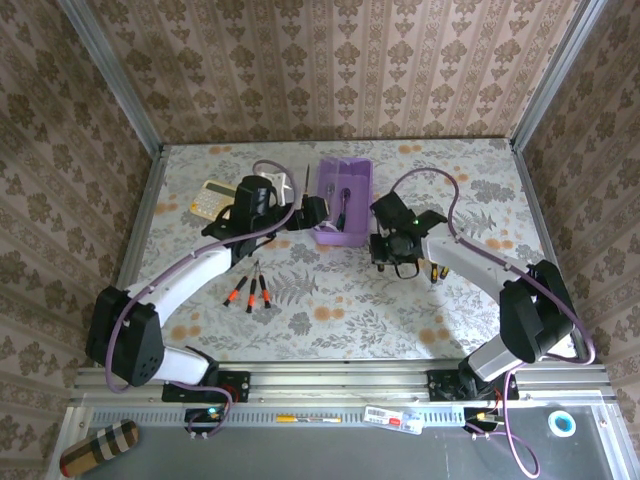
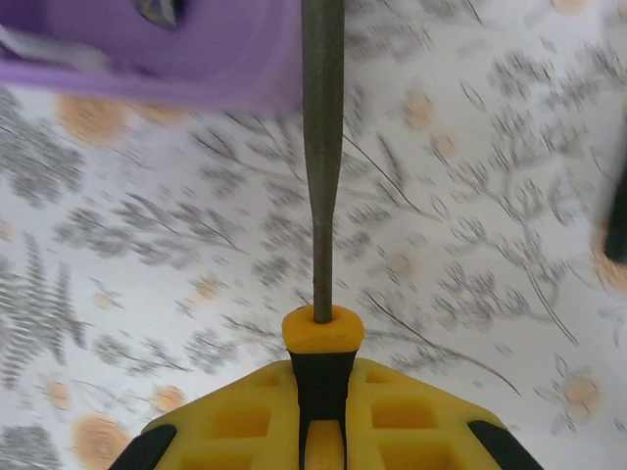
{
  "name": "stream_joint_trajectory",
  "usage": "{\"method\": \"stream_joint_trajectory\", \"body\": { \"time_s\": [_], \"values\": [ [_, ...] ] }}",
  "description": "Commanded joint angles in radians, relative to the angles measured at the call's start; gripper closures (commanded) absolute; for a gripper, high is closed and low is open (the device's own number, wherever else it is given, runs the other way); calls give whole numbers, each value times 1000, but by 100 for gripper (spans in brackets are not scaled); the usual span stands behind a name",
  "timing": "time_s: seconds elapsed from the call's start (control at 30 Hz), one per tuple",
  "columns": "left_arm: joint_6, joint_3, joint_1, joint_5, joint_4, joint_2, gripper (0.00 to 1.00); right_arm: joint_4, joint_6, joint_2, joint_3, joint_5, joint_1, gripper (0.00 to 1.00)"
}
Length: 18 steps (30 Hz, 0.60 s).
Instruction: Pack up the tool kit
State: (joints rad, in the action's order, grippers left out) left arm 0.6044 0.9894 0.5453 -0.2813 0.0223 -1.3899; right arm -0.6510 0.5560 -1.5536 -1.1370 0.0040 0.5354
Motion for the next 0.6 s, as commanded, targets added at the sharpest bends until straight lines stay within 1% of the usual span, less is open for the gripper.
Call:
{"method": "stream_joint_trajectory", "body": {
  "time_s": [0.0, 0.13, 0.2, 0.3, 0.47, 0.57],
  "values": [
    [-18, 24, -43, 32, 16, 38, 0, 23, 27, -67, -95, -54, 12, 85],
    [0, 18, -96, 37, 13, 48, 0, 37, 31, -164, -239, -74, 24, 85],
    [4, 14, -137, 39, 9, 50, 0, 45, 42, -215, -319, -81, 24, 85],
    [23, 7, -173, 30, -7, 44, 0, 56, 54, -306, -450, -123, 25, 85],
    [27, 7, -195, 25, -7, 26, 0, 37, 74, -465, -655, -201, 11, 85],
    [31, 8, -204, 19, -9, 24, 0, 20, 89, -548, -760, -210, 9, 85]
  ]
}}
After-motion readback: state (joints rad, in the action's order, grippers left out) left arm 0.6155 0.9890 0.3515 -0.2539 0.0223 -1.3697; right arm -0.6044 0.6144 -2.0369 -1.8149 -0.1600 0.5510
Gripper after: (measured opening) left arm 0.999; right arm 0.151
